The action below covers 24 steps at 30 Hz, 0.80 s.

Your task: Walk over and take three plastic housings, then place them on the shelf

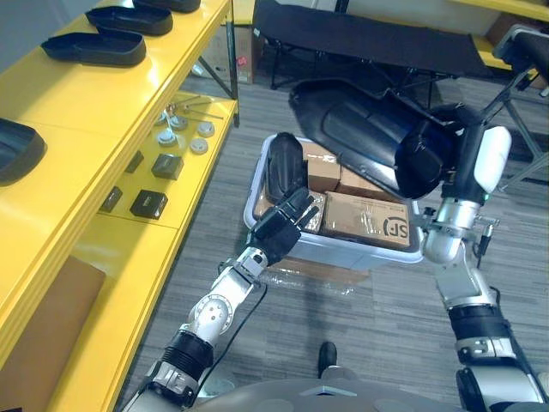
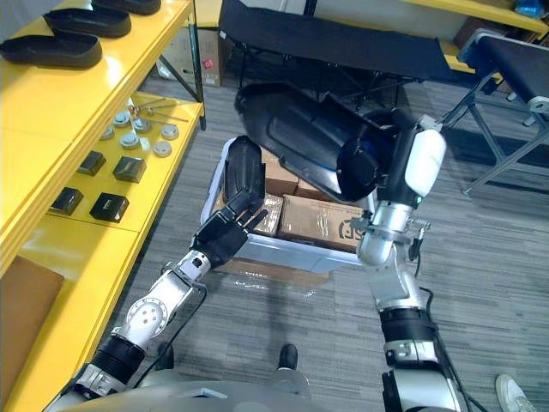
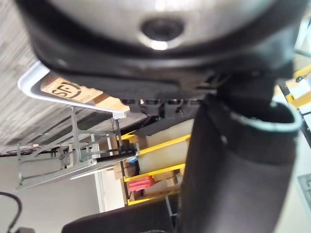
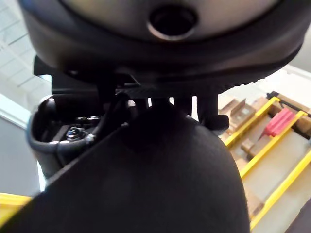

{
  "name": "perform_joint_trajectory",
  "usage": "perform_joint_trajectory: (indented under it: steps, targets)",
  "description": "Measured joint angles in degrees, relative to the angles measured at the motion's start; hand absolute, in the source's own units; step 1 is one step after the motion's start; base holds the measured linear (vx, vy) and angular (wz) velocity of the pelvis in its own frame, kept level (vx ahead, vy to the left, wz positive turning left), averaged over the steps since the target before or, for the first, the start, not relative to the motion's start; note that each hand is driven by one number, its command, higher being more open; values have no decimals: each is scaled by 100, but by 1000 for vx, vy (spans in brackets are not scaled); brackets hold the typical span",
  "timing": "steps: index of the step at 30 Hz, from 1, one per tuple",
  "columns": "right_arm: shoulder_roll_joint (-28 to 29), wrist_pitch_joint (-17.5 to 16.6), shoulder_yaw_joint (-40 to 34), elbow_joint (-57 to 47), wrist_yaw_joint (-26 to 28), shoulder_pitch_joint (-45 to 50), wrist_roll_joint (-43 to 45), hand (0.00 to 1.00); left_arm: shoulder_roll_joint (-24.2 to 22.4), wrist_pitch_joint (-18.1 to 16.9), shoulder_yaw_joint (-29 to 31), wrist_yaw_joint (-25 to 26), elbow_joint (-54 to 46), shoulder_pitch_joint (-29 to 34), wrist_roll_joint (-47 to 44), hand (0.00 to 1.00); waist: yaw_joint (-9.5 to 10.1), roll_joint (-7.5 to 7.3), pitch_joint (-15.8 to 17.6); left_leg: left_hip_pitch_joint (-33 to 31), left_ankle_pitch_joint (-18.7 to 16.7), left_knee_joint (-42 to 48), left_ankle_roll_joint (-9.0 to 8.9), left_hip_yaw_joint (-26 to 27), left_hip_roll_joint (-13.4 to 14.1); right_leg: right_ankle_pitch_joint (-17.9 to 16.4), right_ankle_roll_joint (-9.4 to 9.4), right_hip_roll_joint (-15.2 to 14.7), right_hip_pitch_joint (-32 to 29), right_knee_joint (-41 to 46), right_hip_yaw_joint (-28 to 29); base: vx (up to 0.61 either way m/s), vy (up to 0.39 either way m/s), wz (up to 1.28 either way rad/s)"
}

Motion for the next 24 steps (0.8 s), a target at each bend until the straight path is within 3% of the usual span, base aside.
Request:
perform_joint_trajectory:
  steps: [9, 19, 20, 24]
  targets:
    - [610, -48, 649, -46, 351, 416, -7, 0, -99, -311, -76, 54, 154, -235, -896, 100, -10, 18, -103, 7, 26, 4, -1, -33, -20, 19, 5, -16, 34, -4, -27, -8, -2, 1]
    - [998, -312, 1271, 151, 597, 821, -227, 0, -185, -331, -76, 33, 350, -347, -1254, 100, 12, 54, -153, 39, 30, 6, 7, -110, -49, 18, 9, -38, 142, -17, -117, -3, -2, 3]
    - [1003, -331, 1271, 160, 587, 830, -227, 0, -185, -328, -82, 33, 350, -347, -1230, 0, 10, 57, -154, 39, 30, 6, 7, -125, -50, 17, 9, -38, 157, -18, -134, -26, -3, 11]
    - [1061, -407, 1383, 321, 396, 876, -216, 0, -184, -312, -109, 34, 348, -345, -525, 0, 23, 116, -276, 35, 11, 5, 25, -153, -51, 12, 7, -40, 176, -21, -163, -13, 0, 3]
